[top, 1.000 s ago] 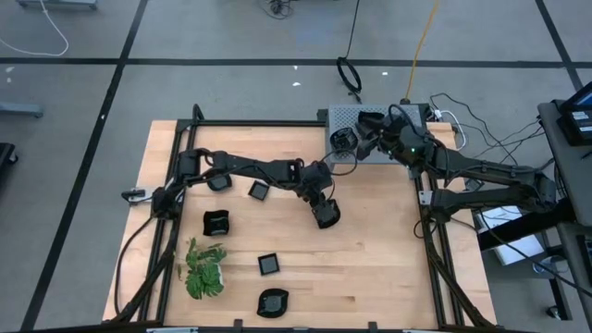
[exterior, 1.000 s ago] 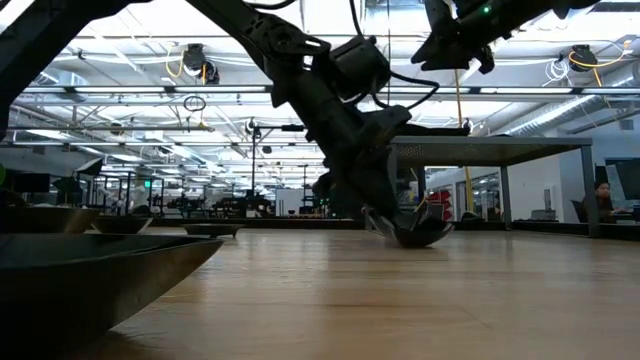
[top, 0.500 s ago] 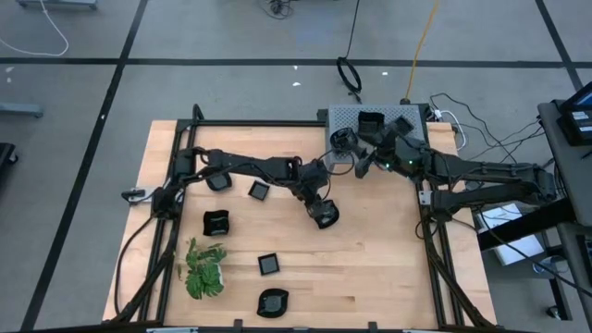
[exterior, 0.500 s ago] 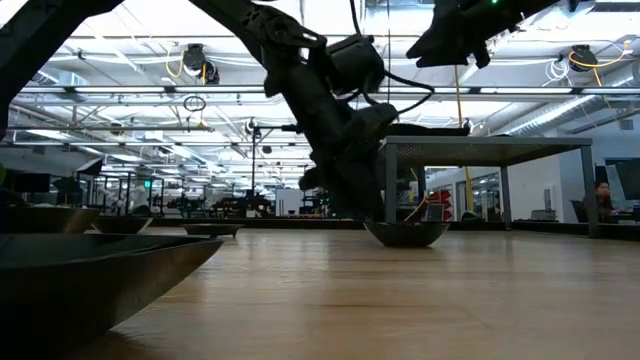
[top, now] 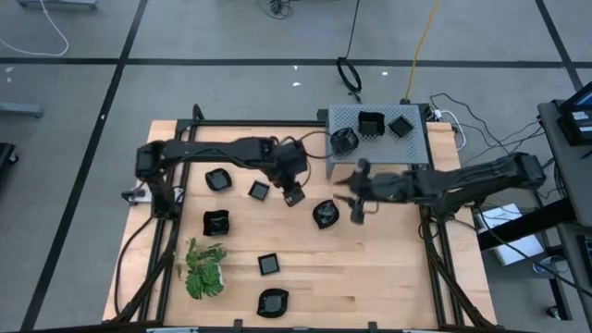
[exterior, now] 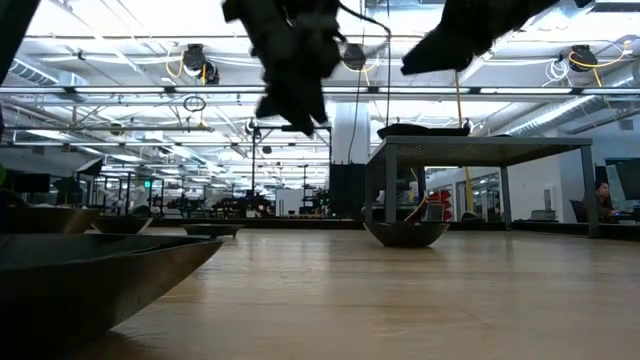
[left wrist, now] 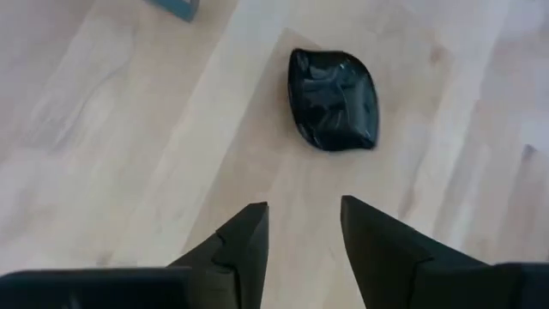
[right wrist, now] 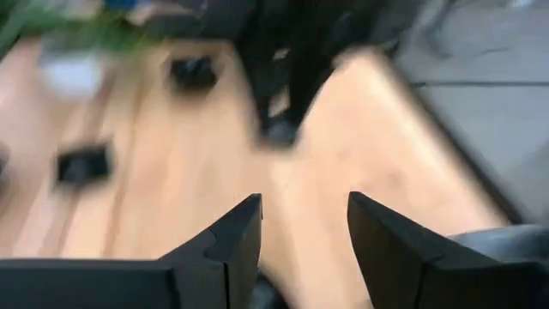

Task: Pick & Place Mini shaped plates
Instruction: Stack the leaf-shaped plate on the leaf-shaped plates on the shelf

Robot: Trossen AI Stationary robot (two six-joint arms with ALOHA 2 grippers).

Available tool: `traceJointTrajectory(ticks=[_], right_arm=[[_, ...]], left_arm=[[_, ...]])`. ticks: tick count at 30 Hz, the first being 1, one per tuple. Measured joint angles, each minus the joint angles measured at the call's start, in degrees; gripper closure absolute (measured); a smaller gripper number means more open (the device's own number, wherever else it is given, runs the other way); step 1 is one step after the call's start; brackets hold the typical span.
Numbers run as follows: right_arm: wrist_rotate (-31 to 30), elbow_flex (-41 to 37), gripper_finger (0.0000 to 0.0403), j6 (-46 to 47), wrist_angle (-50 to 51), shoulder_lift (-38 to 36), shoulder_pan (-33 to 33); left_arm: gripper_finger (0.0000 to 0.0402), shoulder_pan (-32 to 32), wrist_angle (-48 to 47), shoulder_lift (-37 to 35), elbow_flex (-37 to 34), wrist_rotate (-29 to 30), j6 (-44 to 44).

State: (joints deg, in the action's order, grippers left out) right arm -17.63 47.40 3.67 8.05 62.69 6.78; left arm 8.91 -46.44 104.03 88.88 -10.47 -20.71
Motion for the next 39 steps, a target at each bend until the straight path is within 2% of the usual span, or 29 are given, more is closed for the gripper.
traceJointTrajectory(ticks=[7,12,17,20,23,28,33,39], right_arm=[[8.37,-0.08,0.0240,-4.88,5.33,10.18,3.89],[9.59,-0.04,0.0241,-14.94,4.92,17.67,6.17],[8.10,-0.04,0.0242,-24.70,4.78,24.34,6.79],[3.33,-0.04,0.0242,-29.11,2.95,27.62,6.80],[0.17,0.00,0.0243,-32.21,1.28,30.43,6.82],[-0.66,0.11,0.0251,-34.73,-0.36,33.73,6.87],[-0.37,0.11,0.0290,-30.50,0.06,33.58,6.89],[-0.04,-0.07,0.0392,-23.61,0.17,31.26,6.81]], left_arm=[[0.0252,-1.25,-6.46,-9.57,0.00,0.03,-0.03],[0.0252,-3.50,-7.04,-14.53,0.00,0.24,-0.53],[0.0252,-6.21,-6.95,-17.72,0.00,0.49,-1.27],[0.0252,-8.29,-7.08,-18.44,0.00,0.60,-1.40],[0.0252,-10.37,-7.18,-18.35,0.00,0.58,-2.07],[0.0252,-13.63,-7.34,-18.11,0.00,0.58,-2.16],[0.0252,-15.92,-7.32,-17.99,0.00,1.10,-3.00],[0.0252,-18.26,-7.32,-17.97,0.00,5.44,-3.65]])
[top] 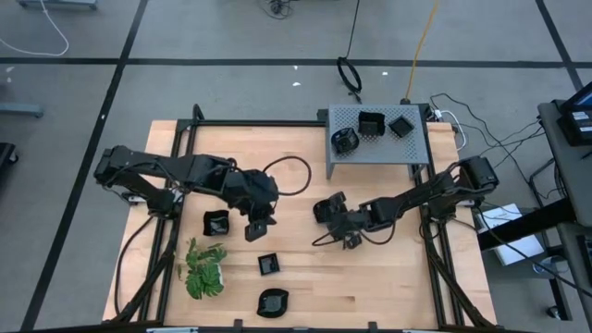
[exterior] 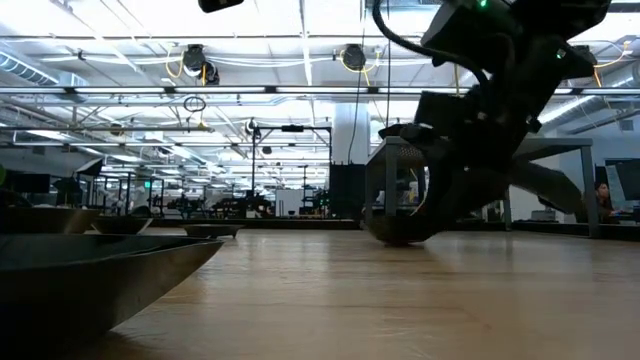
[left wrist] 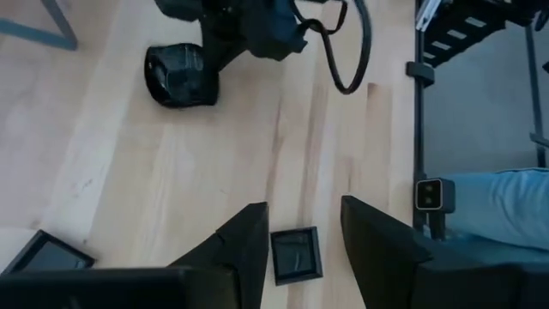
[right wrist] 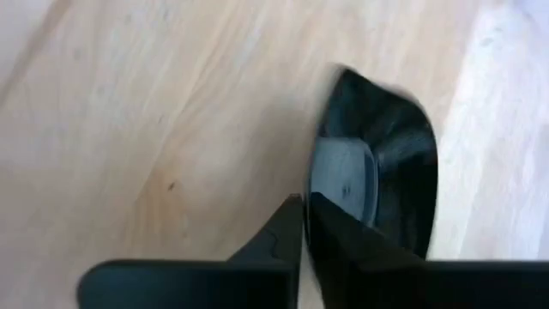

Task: Pick & Place Mini shaped plates
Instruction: Stack the leaf-shaped plate on the leaf-shaped plates on the shelf

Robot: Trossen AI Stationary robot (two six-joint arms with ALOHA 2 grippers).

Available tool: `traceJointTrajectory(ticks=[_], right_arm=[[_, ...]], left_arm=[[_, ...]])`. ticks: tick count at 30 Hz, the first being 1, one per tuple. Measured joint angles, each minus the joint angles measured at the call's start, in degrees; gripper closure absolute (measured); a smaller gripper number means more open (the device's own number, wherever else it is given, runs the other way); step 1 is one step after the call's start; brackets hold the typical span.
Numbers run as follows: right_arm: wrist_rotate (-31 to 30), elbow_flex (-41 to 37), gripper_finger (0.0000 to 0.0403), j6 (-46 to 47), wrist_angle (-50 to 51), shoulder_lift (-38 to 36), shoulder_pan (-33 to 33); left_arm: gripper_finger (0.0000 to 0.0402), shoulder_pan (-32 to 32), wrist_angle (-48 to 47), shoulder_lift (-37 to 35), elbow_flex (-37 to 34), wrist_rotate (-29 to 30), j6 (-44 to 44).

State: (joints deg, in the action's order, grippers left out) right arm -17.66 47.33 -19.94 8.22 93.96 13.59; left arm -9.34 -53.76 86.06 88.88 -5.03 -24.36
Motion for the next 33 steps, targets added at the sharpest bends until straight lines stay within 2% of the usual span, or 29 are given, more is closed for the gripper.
traceJointTrajectory(ticks=[6,12,16,18,21,25,30,33], right_arm=[[0.00,-0.02,0.0401,6.20,-0.26,-5.97,-0.09],[0.20,-0.02,0.0402,11.07,-0.28,-18.00,-0.01],[3.40,-0.02,0.0402,12.87,-0.42,-25.54,-0.01],[4.67,0.04,0.0402,13.41,-0.08,-26.93,-0.03],[4.70,0.07,0.0397,17.34,2.18,-25.58,-1.08],[4.53,0.02,0.0378,21.17,5.12,-19.69,-2.66],[10.38,0.02,0.0340,21.91,3.40,-10.96,-3.41],[11.78,0.02,0.0310,20.36,2.89,-6.68,-3.42]], left_arm=[[0.0252,-0.57,0.00,0.00,0.00,1.20,0.03],[0.0252,-0.17,-0.02,0.00,0.00,1.88,0.30],[0.0252,0.43,0.00,0.00,0.00,3.24,0.33],[0.0252,0.81,0.02,0.00,0.00,3.64,0.33],[0.0252,1.63,0.58,0.00,0.00,3.64,0.32],[0.0252,2.36,0.63,0.00,0.00,3.65,0.24],[0.0252,2.70,0.71,0.00,0.00,3.73,0.76],[0.0252,2.69,0.79,0.00,0.00,4.08,1.20]])
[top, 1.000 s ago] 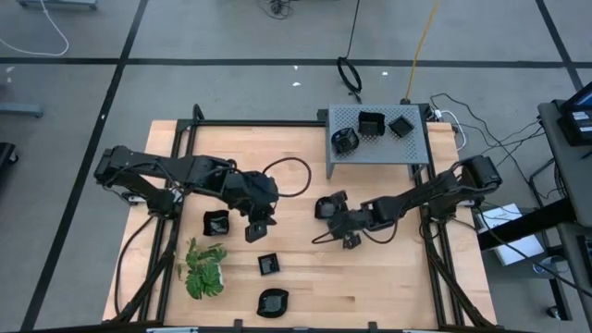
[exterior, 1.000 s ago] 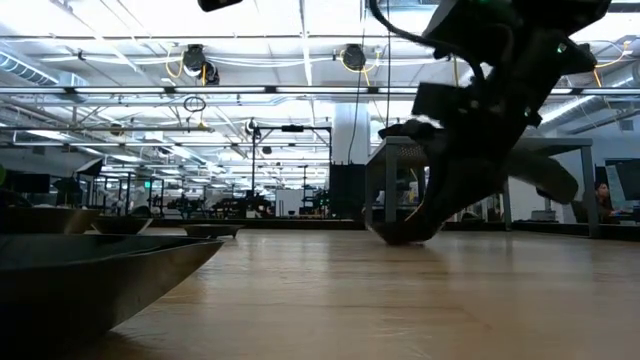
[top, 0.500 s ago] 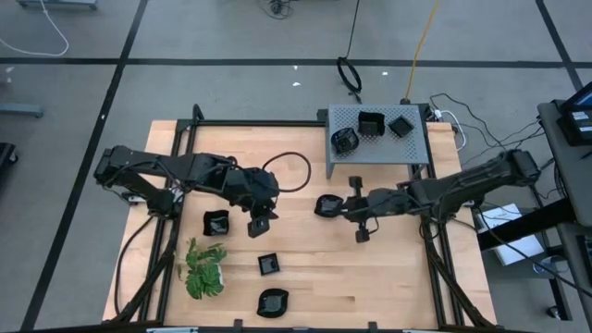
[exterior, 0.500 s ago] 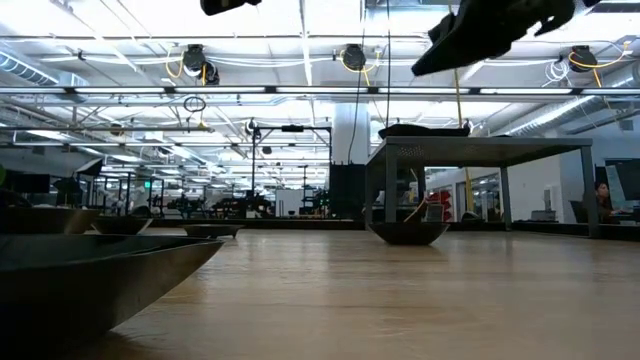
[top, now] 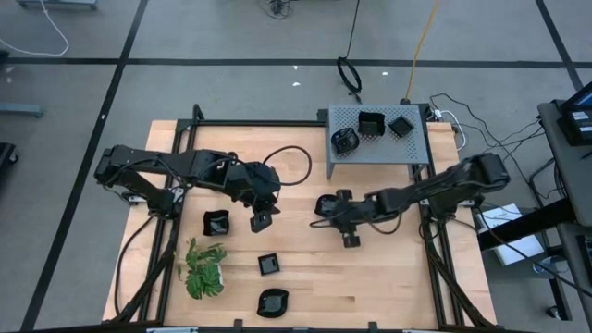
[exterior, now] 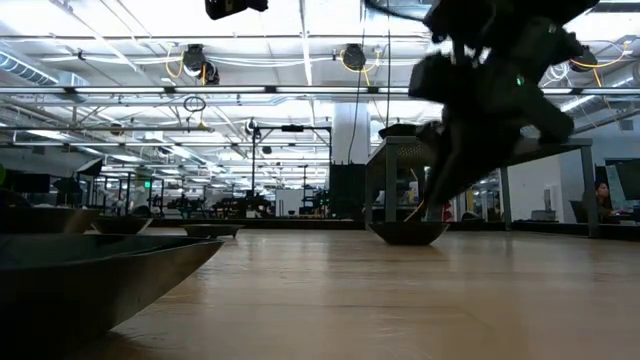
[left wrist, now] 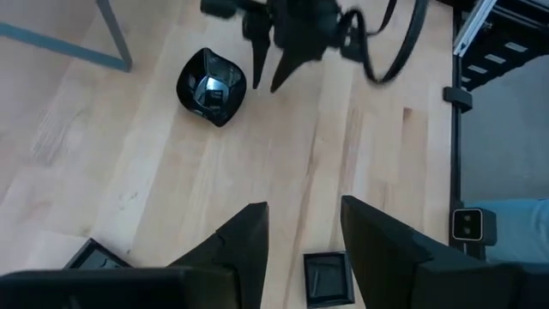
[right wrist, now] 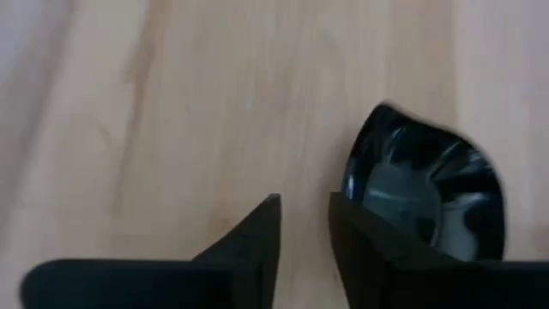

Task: Pick & Place Mini shaped plates
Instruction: Stack the leaf-shaped plate on the leaf-shaped plates on the shelf

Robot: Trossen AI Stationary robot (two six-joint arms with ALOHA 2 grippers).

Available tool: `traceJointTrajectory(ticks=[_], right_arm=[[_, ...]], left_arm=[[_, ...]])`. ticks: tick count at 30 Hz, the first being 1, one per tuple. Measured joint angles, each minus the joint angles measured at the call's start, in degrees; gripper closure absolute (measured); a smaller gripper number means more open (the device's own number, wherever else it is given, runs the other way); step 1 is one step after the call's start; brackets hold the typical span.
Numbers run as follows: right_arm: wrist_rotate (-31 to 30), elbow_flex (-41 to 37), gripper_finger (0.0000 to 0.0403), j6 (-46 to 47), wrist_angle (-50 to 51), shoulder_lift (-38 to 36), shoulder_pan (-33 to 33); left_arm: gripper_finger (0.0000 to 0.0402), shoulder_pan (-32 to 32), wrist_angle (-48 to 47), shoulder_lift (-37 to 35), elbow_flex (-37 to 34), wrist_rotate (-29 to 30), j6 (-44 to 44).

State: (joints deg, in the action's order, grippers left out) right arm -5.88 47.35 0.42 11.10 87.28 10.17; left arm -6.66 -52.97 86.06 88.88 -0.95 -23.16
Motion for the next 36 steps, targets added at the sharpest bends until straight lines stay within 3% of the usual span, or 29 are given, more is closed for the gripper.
traceJointTrajectory(ticks=[4,10,16,23,36], right_arm=[[-1.10,0.00,0.0271,-5.83,-0.20,4.11,0.09],[-9.08,0.00,0.0239,-16.31,-4.05,8.13,0.02],[-7.11,0.00,0.0247,-17.77,-6.50,6.58,1.34],[-11.44,0.04,0.0260,-18.03,-10.11,4.65,0.84],[-15.05,0.17,0.0263,-17.34,-13.04,13.00,-2.96]], left_arm=[[0.0252,-0.12,0.01,0.00,0.00,0.07,-0.09],[0.0252,-0.13,0.04,0.00,0.00,0.09,-1.35],[0.0252,-0.50,-0.37,0.00,0.00,0.09,-1.35],[0.0252,-0.48,-0.53,0.00,0.00,0.21,-0.49],[0.0252,-0.44,-0.51,0.00,0.00,1.51,1.90]])
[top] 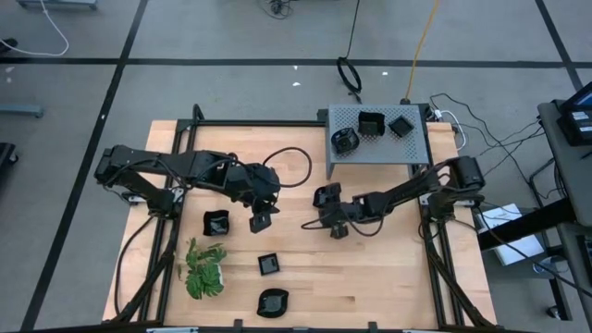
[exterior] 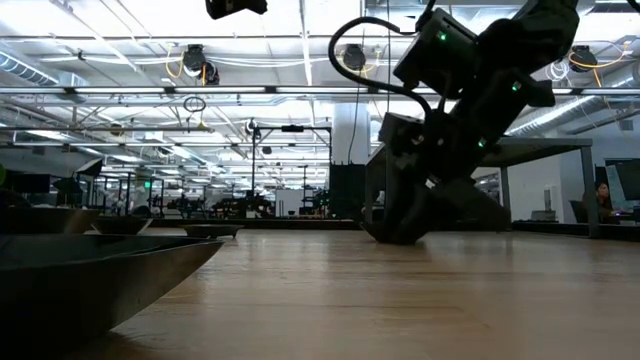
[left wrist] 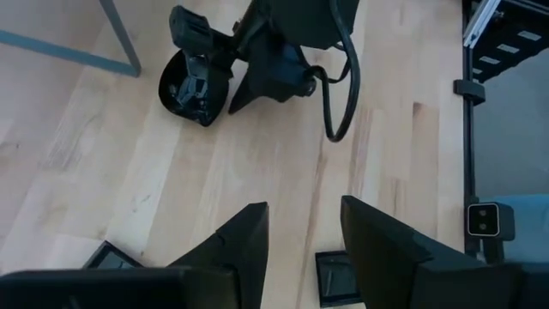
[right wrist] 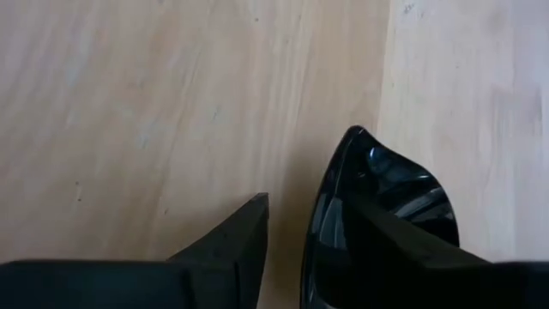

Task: Pick & Place Mini shaped plates
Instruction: Stack the leaf-shaped plate on the leaf-shaped plates on the shelf

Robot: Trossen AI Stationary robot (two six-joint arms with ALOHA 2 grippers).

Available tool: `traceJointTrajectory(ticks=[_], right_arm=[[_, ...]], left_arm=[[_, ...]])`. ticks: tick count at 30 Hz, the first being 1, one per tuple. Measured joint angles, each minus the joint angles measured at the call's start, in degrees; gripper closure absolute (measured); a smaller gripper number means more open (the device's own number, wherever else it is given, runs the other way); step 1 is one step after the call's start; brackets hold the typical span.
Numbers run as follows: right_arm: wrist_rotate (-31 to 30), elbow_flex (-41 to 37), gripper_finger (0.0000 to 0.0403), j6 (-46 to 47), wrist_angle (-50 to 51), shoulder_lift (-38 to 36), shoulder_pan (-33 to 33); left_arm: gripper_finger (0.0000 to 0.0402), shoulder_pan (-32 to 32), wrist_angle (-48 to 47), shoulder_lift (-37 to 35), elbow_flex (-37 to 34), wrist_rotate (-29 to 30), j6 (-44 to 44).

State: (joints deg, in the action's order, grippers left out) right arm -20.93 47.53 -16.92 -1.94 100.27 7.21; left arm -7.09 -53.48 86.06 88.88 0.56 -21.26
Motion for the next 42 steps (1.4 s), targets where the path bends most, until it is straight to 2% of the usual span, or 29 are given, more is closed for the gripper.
traceJointTrajectory(ticks=[4,9,11,15,18,25,29,33,35,42], right_arm=[[-0.24,0.00,0.0291,0.01,-0.41,0.33,0.54],[0.13,-0.07,0.0373,2.47,-0.14,0.43,0.79],[0.11,-0.09,0.0393,3.63,-0.10,0.48,0.80],[1.71,-0.21,0.0397,6.76,0.42,-1.24,0.97],[5.74,-0.26,0.0401,7.62,0.46,-4.64,1.26],[12.29,-0.26,0.0403,7.85,0.31,-19.72,2.59],[10.81,-0.26,0.0403,7.84,-0.07,-29.80,2.61],[1.89,-0.24,0.0403,4.80,2.30,-38.11,0.97],[-0.09,-0.22,0.0403,2.27,4.82,-41.46,-1.31],[1.42,-0.22,0.0403,-9.52,12.94,-45.31,-13.04]], left_arm=[[0.0252,0.00,-0.22,0.00,0.00,0.00,0.00],[0.0252,0.00,-0.26,0.00,0.00,0.00,-0.07],[0.0252,0.00,-0.26,0.00,0.00,0.00,-0.28],[0.0252,0.00,-0.26,0.00,0.00,0.00,-1.31],[0.0252,0.00,-0.26,0.00,0.00,0.00,-1.36],[0.0252,0.00,-0.26,0.00,0.00,0.00,-1.40],[0.0252,0.00,-0.23,0.00,0.00,0.46,-1.11],[0.0252,0.12,0.18,0.00,0.00,2.77,-1.10],[0.0252,0.46,0.20,0.00,0.00,3.91,-1.09],[0.0252,2.87,1.51,0.00,0.00,7.42,-0.28]])
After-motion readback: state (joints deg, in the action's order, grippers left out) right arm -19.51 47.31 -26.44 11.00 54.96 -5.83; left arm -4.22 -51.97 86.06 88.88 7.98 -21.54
